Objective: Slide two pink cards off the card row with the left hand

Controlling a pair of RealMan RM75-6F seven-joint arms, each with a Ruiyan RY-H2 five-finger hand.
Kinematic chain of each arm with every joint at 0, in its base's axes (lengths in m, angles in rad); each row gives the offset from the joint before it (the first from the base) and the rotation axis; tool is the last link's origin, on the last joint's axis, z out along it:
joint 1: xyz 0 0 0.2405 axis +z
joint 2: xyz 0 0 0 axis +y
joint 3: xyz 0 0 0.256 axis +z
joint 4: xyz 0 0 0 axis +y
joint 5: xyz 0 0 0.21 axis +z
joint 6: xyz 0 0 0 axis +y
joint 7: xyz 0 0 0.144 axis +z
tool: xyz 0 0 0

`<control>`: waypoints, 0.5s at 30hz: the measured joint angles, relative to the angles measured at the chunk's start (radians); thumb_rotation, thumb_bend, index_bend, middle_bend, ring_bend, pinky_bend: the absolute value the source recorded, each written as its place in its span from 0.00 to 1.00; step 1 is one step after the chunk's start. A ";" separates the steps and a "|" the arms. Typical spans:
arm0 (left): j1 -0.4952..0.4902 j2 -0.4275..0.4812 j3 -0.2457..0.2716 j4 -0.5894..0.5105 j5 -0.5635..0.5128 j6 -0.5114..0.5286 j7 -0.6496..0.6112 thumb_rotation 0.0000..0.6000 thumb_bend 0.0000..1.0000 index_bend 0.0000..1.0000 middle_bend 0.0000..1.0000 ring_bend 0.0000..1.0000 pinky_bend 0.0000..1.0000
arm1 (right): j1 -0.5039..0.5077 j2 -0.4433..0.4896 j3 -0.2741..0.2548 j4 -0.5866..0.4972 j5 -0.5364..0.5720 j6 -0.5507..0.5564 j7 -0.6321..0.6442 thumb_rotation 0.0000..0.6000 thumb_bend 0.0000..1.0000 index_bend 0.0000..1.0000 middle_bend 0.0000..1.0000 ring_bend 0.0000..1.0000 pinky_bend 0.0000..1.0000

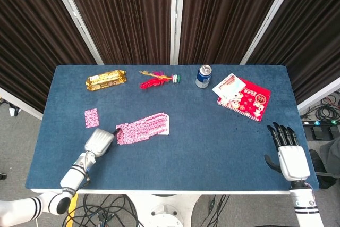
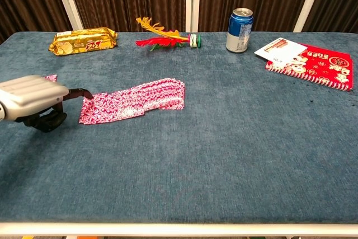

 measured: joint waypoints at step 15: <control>0.001 0.030 0.025 -0.043 -0.087 -0.016 0.081 1.00 0.63 0.14 0.83 0.87 0.91 | -0.001 0.006 0.002 0.002 0.003 0.001 0.011 1.00 0.20 0.00 0.00 0.00 0.00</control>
